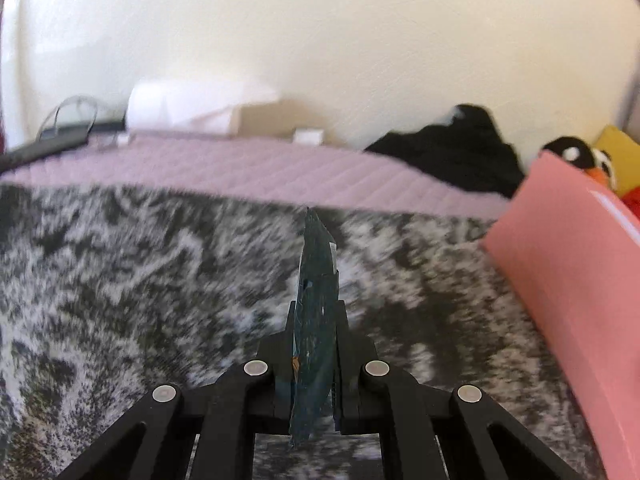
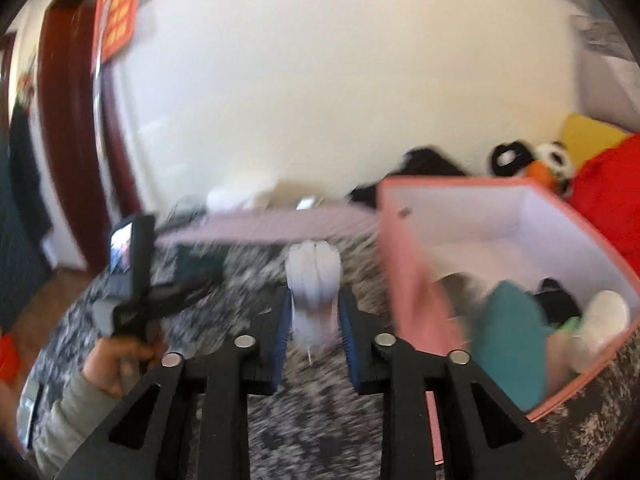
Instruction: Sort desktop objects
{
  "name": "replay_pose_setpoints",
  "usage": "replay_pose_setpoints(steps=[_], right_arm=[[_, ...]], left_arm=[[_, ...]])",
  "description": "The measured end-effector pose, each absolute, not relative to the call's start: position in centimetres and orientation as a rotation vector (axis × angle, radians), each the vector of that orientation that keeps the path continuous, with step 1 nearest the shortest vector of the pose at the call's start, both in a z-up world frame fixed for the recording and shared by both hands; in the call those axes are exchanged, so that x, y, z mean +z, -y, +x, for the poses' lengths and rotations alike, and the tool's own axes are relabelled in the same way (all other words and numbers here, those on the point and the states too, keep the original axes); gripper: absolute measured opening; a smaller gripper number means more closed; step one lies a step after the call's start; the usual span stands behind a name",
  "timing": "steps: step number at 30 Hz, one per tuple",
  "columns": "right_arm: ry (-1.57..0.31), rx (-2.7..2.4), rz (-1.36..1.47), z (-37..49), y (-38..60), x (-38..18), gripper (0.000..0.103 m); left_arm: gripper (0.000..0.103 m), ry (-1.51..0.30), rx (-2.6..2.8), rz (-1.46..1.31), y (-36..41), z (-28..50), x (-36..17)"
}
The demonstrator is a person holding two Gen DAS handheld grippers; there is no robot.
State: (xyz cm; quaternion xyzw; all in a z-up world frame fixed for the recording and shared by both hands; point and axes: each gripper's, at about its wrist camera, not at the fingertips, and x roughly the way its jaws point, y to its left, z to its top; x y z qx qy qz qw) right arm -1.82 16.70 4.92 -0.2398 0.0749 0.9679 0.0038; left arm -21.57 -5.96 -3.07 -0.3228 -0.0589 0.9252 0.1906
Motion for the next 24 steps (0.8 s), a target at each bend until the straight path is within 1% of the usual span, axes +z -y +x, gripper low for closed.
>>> replay_pose_setpoints(steps=[1, 2, 6, 11, 12, 13, 14, 15, 16, 18, 20, 21, 24], right_arm=[[-0.25, 3.025, -0.743, -1.6, -17.6, 4.9, 0.014], [-0.256, 3.018, -0.757, -1.7, -18.5, 4.8, 0.009], [-0.281, 3.012, -0.782, -1.8, -21.1, 4.6, 0.0], [-0.258, 3.094, -0.821, -1.4, -20.6, 5.4, 0.0], [-0.269, 3.109, -0.887, -1.8, -20.3, 5.2, 0.002], [-0.295, 3.108, -0.96, -2.1, -20.0, 4.7, 0.017], [-0.309, 3.099, -0.999, -2.3, -19.6, 4.1, 0.033], [-0.305, 3.094, -1.033, -2.6, -19.1, 3.3, 0.068], [-0.258, 3.086, -1.045, -3.0, -18.4, 2.8, 0.074], [-0.112, 3.056, -1.033, -3.4, -16.9, 2.2, 0.075], [-0.012, 3.018, -1.033, -3.6, -15.9, 1.8, 0.077], [0.008, 3.01, -1.033, -3.7, -15.7, 1.8, 0.078], [-0.035, 3.074, -1.017, -3.1, -15.6, 2.3, 0.078]], left_arm=[[0.006, 0.15, 2.592, -0.885, 5.5, -21.2, -2.6], [0.006, 0.118, 2.593, -0.872, 5.0, -20.8, -2.3], [0.006, 0.054, 2.588, -0.848, 3.7, -20.0, -1.5], [0.006, -0.011, 2.549, -0.805, 2.1, -18.7, -0.5], [0.006, -0.016, 2.543, -0.807, 2.0, -18.6, -0.5], [0.006, -0.021, 2.538, -0.81, 1.8, -18.6, -0.6], [0.006, -0.015, 2.531, -0.812, 1.9, -18.6, -0.5], [0.006, -0.006, 2.525, -0.813, 2.0, -18.6, -0.5], [0.006, 0.005, 2.521, -0.811, 2.2, -18.6, -0.4], [0.006, 0.029, 2.516, -0.804, 2.6, -18.5, -0.2], [0.006, 0.066, 2.51, -0.803, 3.1, -18.6, 0.0], [0.006, 0.079, 2.509, -0.805, 3.4, -18.7, 0.0], [0.006, 0.117, 2.506, -0.806, 4.0, -19.0, 0.0]])
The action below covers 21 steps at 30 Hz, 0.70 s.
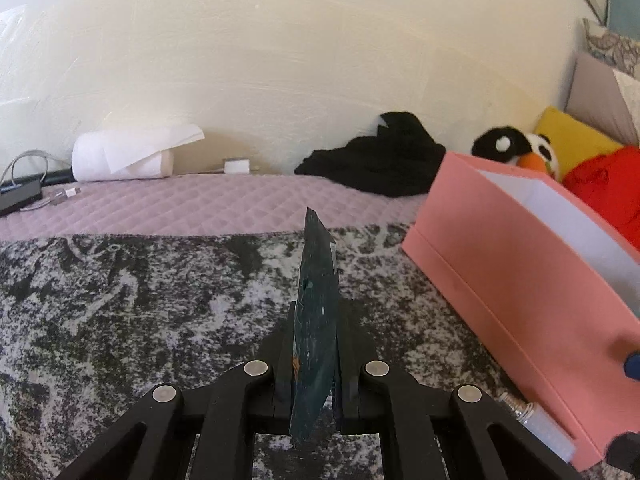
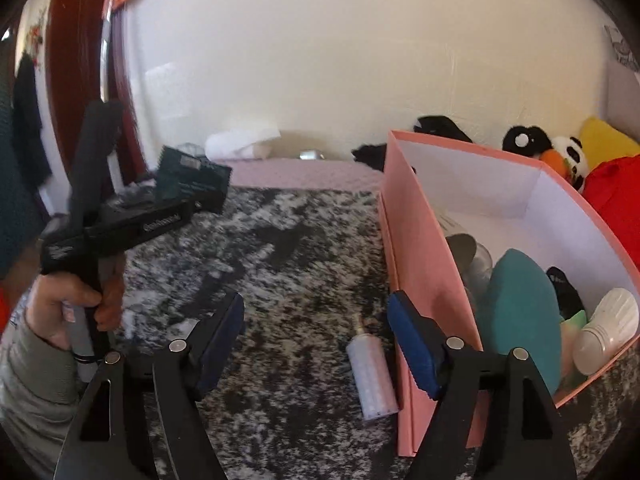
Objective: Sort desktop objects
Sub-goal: 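Grasp the white lamp bulb beside the box with the right tool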
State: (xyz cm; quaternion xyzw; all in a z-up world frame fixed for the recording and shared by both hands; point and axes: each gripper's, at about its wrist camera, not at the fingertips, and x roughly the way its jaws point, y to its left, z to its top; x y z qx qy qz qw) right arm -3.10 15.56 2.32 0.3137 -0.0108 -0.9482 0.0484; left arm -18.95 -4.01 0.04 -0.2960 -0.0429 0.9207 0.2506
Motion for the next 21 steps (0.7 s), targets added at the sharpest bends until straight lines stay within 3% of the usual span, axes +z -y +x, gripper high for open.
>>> replay_pose_setpoints(steps=[2, 4, 6, 8, 10, 14, 19, 20, 21], right_arm=[[0.066, -2.817, 0.931, -2.9, -14.9, 2.3, 0.077], [-0.044, -2.804, 0.907, -2.5, -13.2, 2.1, 0.077], [-0.185, -2.842, 1.011, -3.3, -12.2, 0.6, 0.077], [-0.166, -2.843, 1.191, -4.7, -13.4, -1.6, 0.077], [-0.107, -2.796, 1.382, -6.3, -15.2, -4.1, 0.04], [-0.24, -2.768, 1.474, -7.5, -15.5, -7.2, 0.041], [-0.057, -2.703, 1.462, -8.2, -17.8, -7.5, 0.041], [-0.026, -2.687, 1.46, -7.9, -18.0, -7.3, 0.038], [0.007, -2.669, 1.455, -7.4, -18.2, -7.0, 0.015]], left_arm=[[0.006, 0.137, 2.504, -0.804, 4.4, -19.1, 0.1], [0.006, 0.157, 2.5, -0.806, 4.8, -19.2, 0.2], [0.006, 0.16, 2.506, -0.811, 5.0, -19.3, 0.0], [0.006, 0.166, 2.507, -0.82, 5.1, -19.5, -0.1], [0.006, 0.166, 2.506, -0.827, 5.1, -19.6, -0.2], [0.006, 0.151, 2.5, -0.839, 4.8, -19.6, -0.4], [0.006, 0.145, 2.495, -0.843, 4.7, -19.7, -0.6], [0.006, 0.146, 2.495, -0.843, 4.7, -19.7, -0.6], [0.006, 0.147, 2.494, -0.842, 4.8, -19.7, -0.6]])
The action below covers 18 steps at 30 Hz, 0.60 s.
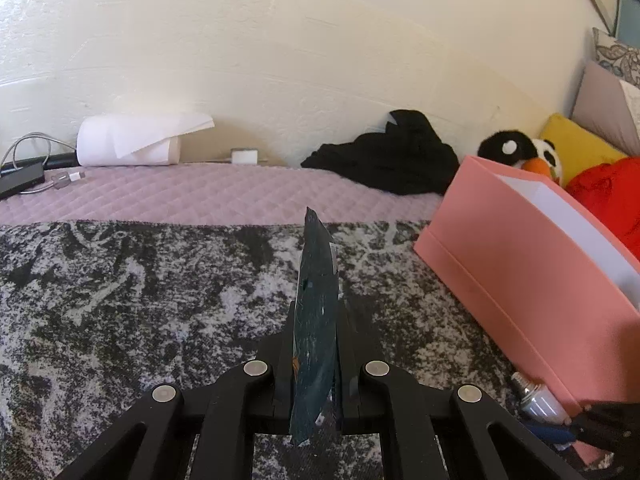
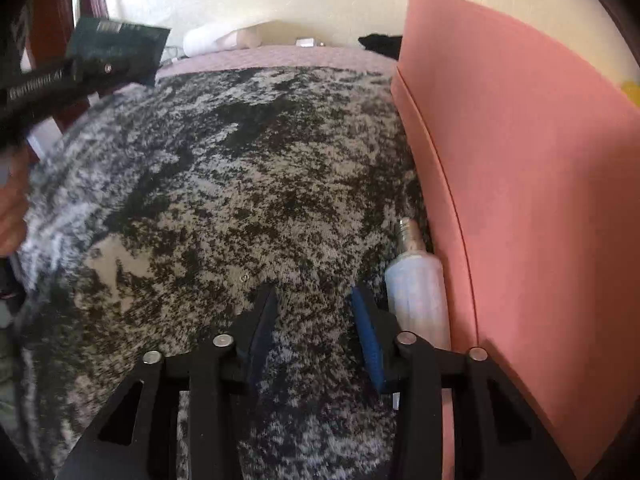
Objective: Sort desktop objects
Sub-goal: 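Grasp the white lamp bulb beside the box with the right tool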
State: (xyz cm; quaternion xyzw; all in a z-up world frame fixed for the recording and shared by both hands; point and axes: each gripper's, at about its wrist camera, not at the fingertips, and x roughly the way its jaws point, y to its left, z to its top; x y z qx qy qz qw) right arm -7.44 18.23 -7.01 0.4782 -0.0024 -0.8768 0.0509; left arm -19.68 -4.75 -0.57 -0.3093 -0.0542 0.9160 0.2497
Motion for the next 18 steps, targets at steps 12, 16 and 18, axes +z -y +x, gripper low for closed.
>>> replay_pose_setpoints(steps=[12, 16, 18], right_arm=[[-0.313, -2.874, 1.297, -5.3, -15.5, -2.3, 0.006], [-0.472, -2.93, 1.449, -6.9, -15.5, -5.6, 0.039], [-0.489, -2.946, 1.445, -7.1, -15.5, -6.3, 0.037]], left_arm=[[0.006, 0.117, 2.494, -0.851, 4.0, -19.6, -0.6], [0.006, 0.121, 2.488, -0.853, 4.1, -19.6, -0.6], [0.006, 0.143, 2.481, -0.849, 4.5, -19.6, -0.4]])
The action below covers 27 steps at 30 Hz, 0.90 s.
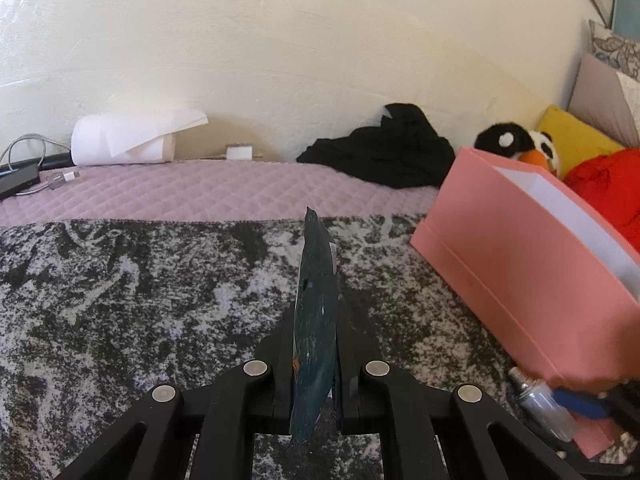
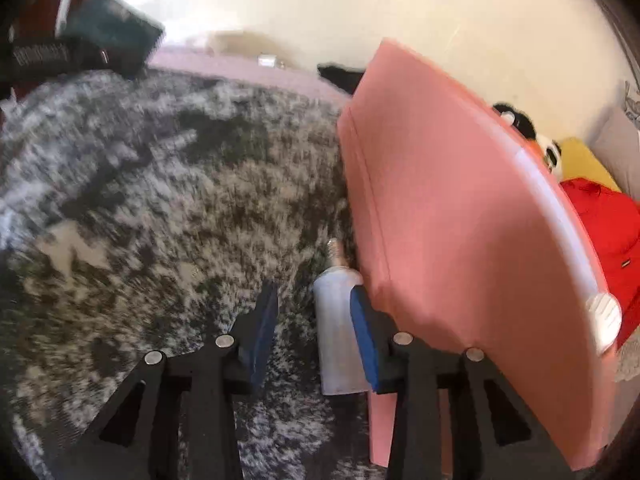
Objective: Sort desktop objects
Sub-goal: 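Grasp the white lamp bulb beside the box with the right tool, then carry the teal packet with the left tool while the right tool carries the bulb over the box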
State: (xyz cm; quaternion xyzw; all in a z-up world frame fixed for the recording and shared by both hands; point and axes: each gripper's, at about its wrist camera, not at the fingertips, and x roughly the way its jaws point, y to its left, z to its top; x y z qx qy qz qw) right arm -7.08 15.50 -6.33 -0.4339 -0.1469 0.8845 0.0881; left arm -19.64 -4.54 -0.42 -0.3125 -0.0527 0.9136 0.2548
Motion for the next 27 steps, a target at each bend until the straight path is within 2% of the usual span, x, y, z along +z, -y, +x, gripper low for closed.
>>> replay_pose_setpoints(steps=[4, 8, 10, 13, 15, 18, 27], right_arm=[[0.373, 2.604, -1.28, -6.9, -17.9, -6.1, 0.02], [0.261, 2.555, -1.357, -6.9, -20.9, -6.2, 0.025], [0.248, 2.515, -1.438, -7.2, -21.8, -7.1, 0.038], [0.167, 2.516, -1.509, -7.1, -22.6, -7.4, 0.038], [0.05, 2.55, -1.533, -7.1, -23.4, -7.3, 0.037], [-0.075, 2.591, -1.524, -6.9, -24.2, -7.3, 0.029], [0.105, 2.808, -1.074, -1.6, -18.0, -1.3, 0.029]], left_arm=[[0.006, 0.186, 2.47, -0.845, 5.3, -19.8, -0.2], [0.007, 0.19, 2.468, -0.849, 5.3, -19.8, -0.2], [0.007, 0.19, 2.463, -0.849, 5.2, -19.8, -0.2], [0.007, 0.196, 2.456, -0.843, 5.2, -19.7, -0.1], [0.007, 0.21, 2.457, -0.844, 5.5, -19.8, 0.0], [0.007, 0.227, 2.454, -0.841, 5.8, -19.9, 0.0], [0.006, 0.104, 2.477, -0.759, 3.8, -18.0, 1.3]])
